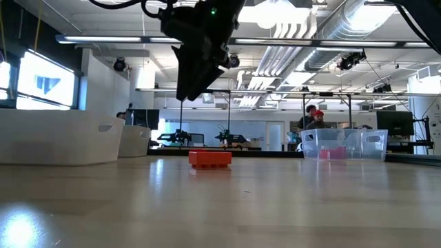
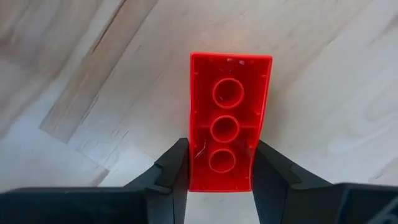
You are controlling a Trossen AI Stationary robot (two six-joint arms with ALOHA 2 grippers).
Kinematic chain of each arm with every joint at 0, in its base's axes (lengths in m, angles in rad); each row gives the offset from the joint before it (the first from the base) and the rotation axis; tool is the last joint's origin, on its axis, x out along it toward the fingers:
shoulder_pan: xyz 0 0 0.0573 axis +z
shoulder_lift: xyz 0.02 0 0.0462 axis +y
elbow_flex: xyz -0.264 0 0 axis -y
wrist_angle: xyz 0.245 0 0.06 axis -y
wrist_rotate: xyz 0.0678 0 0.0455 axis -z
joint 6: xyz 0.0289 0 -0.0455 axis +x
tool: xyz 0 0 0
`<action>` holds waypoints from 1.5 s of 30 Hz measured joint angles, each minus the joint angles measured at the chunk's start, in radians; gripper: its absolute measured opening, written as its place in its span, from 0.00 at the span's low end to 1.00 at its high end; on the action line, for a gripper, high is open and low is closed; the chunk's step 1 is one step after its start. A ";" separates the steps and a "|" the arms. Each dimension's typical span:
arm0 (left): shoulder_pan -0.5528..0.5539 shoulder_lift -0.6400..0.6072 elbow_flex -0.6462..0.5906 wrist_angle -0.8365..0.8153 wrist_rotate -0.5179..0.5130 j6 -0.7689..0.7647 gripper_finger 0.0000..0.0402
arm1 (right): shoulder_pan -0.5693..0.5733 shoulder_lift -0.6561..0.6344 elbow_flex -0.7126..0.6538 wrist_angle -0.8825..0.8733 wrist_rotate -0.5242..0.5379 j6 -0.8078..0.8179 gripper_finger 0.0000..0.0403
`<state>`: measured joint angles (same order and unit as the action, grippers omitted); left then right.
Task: Sort & place blocks by color
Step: Put the red game piece into the transparent bin
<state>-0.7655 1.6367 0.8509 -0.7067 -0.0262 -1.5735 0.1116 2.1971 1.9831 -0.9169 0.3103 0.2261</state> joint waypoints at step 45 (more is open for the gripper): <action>0.427 -0.388 -0.001 0.008 0.207 0.918 0.28 | 0.208 0.000 0.000 0.383 -0.095 -0.874 0.51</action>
<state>-0.3384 1.2491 0.8501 -0.6992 0.1804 -0.6551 0.3191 2.1971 1.9831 -0.5340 0.2153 -0.6476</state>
